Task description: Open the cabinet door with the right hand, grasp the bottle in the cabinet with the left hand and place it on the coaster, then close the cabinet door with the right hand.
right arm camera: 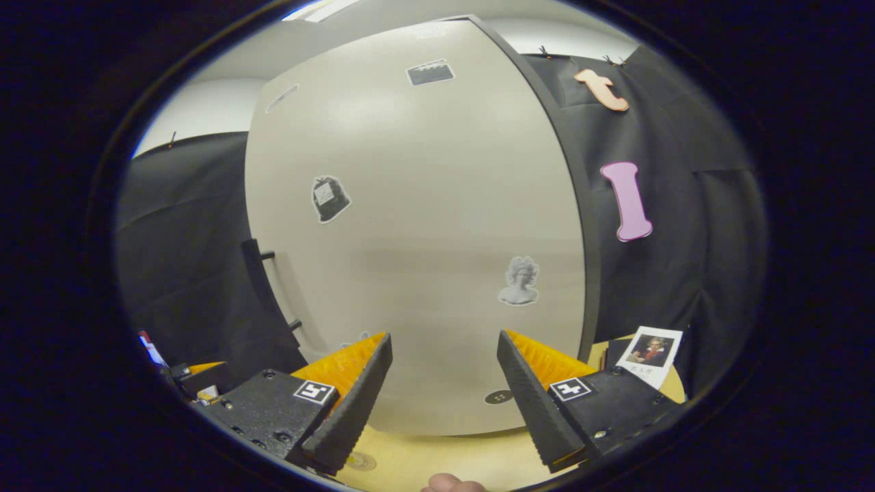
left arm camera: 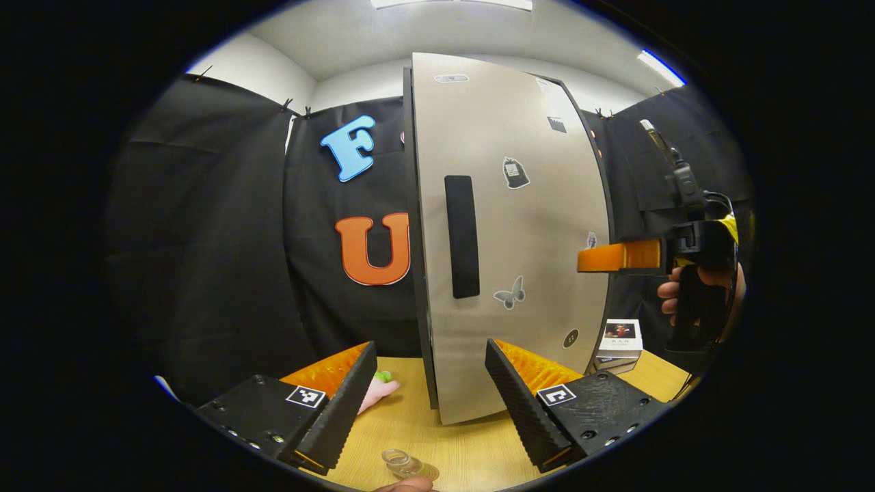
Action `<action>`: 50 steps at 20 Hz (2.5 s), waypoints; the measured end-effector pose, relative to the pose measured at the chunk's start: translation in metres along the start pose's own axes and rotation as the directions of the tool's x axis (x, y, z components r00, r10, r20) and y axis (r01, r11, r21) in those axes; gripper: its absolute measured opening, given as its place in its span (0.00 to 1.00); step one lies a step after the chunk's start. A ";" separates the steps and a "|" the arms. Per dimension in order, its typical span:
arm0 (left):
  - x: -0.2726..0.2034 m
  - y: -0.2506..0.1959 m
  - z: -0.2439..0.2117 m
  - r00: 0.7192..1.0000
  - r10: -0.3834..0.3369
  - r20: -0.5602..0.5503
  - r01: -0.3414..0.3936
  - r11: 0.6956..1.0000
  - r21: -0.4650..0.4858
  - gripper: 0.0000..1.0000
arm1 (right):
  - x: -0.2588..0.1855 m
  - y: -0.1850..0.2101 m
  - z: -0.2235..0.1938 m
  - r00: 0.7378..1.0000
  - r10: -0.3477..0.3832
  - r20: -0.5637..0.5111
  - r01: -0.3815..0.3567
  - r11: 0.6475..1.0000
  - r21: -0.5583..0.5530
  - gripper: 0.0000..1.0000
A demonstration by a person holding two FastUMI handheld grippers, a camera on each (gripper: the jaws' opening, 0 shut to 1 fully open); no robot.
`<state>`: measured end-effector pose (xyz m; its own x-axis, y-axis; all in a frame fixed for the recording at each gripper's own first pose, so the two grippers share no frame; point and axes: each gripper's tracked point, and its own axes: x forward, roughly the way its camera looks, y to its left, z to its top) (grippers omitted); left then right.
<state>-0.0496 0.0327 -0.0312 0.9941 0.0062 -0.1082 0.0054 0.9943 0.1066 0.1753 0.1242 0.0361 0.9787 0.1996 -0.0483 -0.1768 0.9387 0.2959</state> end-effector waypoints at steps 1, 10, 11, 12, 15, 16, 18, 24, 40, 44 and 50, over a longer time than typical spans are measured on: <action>-0.001 0.003 0.000 1.000 0.002 0.000 -0.002 1.000 0.005 0.96 | 0.000 0.004 0.001 1.000 0.007 0.008 -0.007 1.000 0.001 0.99; 0.012 0.023 0.021 0.999 0.026 0.047 -0.024 0.999 -0.037 0.96 | -0.018 -0.015 0.006 0.994 -0.103 0.039 0.103 0.995 -0.001 0.99; 0.016 0.025 0.027 0.998 0.024 0.058 -0.021 0.999 -0.048 0.96 | -0.022 -0.023 0.007 0.988 -0.147 0.047 0.147 0.989 0.003 0.94; 0.021 0.025 0.031 0.998 0.013 0.067 -0.009 0.998 -0.062 0.96 | -0.024 -0.029 0.009 0.982 -0.179 0.054 0.178 0.984 0.015 0.99; 0.034 0.031 0.040 0.997 0.028 0.076 -0.023 0.998 -0.061 0.96 | -0.036 -0.037 0.012 0.966 -0.245 0.081 0.241 0.969 0.053 0.99; 0.035 0.035 0.045 0.994 0.051 0.093 -0.046 0.998 -0.052 0.96 | -0.042 -0.040 0.016 0.956 -0.272 0.106 0.269 0.962 0.044 1.00; 0.041 0.028 0.052 0.991 0.042 0.127 -0.035 0.998 -0.060 0.96 | -0.053 -0.041 0.026 0.933 -0.311 0.183 0.319 0.948 -0.011 0.99; 0.041 -0.013 0.035 0.996 -0.042 0.079 0.052 0.991 -0.122 0.95 | -0.071 -0.016 -0.001 0.946 -0.265 0.189 0.297 0.939 -0.172 0.99; 0.010 -0.029 0.090 0.941 -0.048 0.336 0.091 0.989 -0.114 0.95 | -0.105 -0.005 0.040 0.868 -0.175 0.465 0.294 0.935 -0.197 0.99; 0.005 -0.039 0.097 0.932 -0.070 0.356 0.108 0.990 -0.087 0.95 | -0.111 0.001 0.046 0.855 -0.144 0.498 0.276 0.940 -0.202 0.99; 0.009 -0.045 0.088 0.950 -0.073 0.303 0.096 0.994 -0.060 0.95 | -0.108 -0.003 0.036 0.878 -0.156 0.452 0.273 0.940 -0.206 0.95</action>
<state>-0.0315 -0.0211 0.0496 0.9770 -0.0993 0.1889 0.0942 0.9949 0.0359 0.0743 0.0901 0.0746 0.9344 -0.0986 0.3423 0.0799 0.9945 0.0682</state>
